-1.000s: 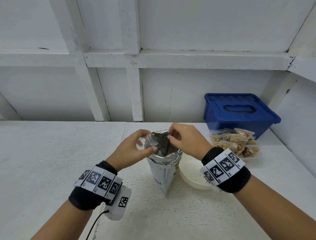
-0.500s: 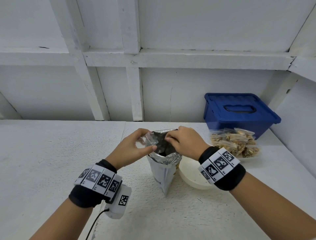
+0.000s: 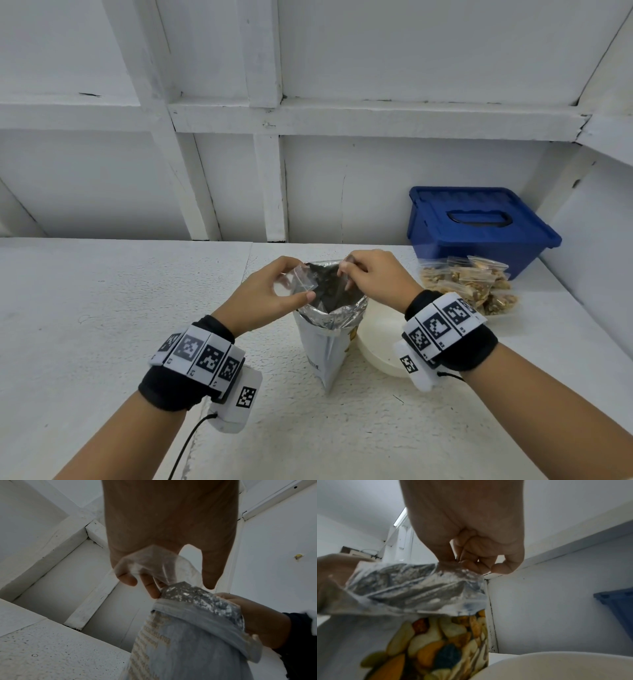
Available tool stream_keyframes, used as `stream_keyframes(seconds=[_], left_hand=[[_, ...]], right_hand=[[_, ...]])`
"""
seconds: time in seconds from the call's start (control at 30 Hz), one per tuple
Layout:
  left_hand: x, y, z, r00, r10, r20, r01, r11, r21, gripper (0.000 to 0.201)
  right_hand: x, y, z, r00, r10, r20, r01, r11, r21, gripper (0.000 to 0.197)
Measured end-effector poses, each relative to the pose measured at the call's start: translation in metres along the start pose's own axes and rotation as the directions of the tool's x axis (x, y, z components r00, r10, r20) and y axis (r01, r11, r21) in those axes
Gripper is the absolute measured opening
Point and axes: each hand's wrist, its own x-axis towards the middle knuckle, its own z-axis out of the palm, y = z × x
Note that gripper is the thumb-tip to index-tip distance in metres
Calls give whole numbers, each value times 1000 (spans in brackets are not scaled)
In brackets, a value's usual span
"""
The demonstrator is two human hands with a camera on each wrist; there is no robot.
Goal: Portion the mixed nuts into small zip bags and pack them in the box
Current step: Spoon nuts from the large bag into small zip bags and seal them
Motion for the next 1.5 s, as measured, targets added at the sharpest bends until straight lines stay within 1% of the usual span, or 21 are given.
stream_keyframes(seconds=[0.1,0.2,0.33,0.43,0.53,0.63,0.73,0.8,0.83,0.9,0.97,1.13,1.27,1.33,1.4,1.5], left_hand=[[-1,0,-1,1000,-4,-4,4,1000,9,60],[-3,0,-2,1000,-14,-11,14,1000,8,54],[-4,4,-4,1000,-24,13,24,1000,10,53],[-4,8,-7,999,-30,22,30,1000,5,55],[-4,9,-12,1000,-26,2,26,999,37,59],[-3,12,-16,999,-26,19,23,987,161,67],[-3,19,-18,999,-28,46,8,926,379,70],[-3,25,-17,998,-30,49,1,865,502,63],[-2,27,-17,998,-28,50,-3,844,536,59],[0,31,-16,997,-31,64,-11,826,563,57],[3,34,-14,996,-36,78,-13,832,554,58],[7,37,-4,996,-40,78,-1,884,467,60],[6,38,1,998,-37,50,14,919,393,73],[5,39,3,999,-28,30,15,936,351,74],[5,38,5,1000,-20,6,17,952,305,68],[3,36,9,999,-14,-45,23,978,207,59]], right_hand=[[2,6,-8,996,66,-59,-55,984,169,27],[0,12,-15,980,171,-100,-131,939,319,30],[-3,16,-20,942,315,-116,-218,837,502,29],[-4,19,-22,916,382,-122,-244,773,585,27],[-6,20,-26,902,404,-150,-235,752,615,26],[-8,21,-33,886,420,-196,-213,744,633,26],[-9,21,-42,870,428,-247,-180,740,648,24],[-10,22,-47,862,424,-278,-160,748,644,24],[-10,22,-49,859,424,-287,-154,749,645,23],[-11,22,-52,856,426,-294,-144,740,657,23],[-11,21,-53,855,429,-292,-141,733,665,24],[-12,19,-50,856,438,-273,-148,715,684,23],[-11,12,-47,870,410,-274,-131,727,674,22],[-12,7,-47,881,383,-277,-117,744,657,22],[-11,-1,-47,894,343,-288,-94,771,630,24],[-10,-17,-48,914,210,-346,-1,855,519,23]])
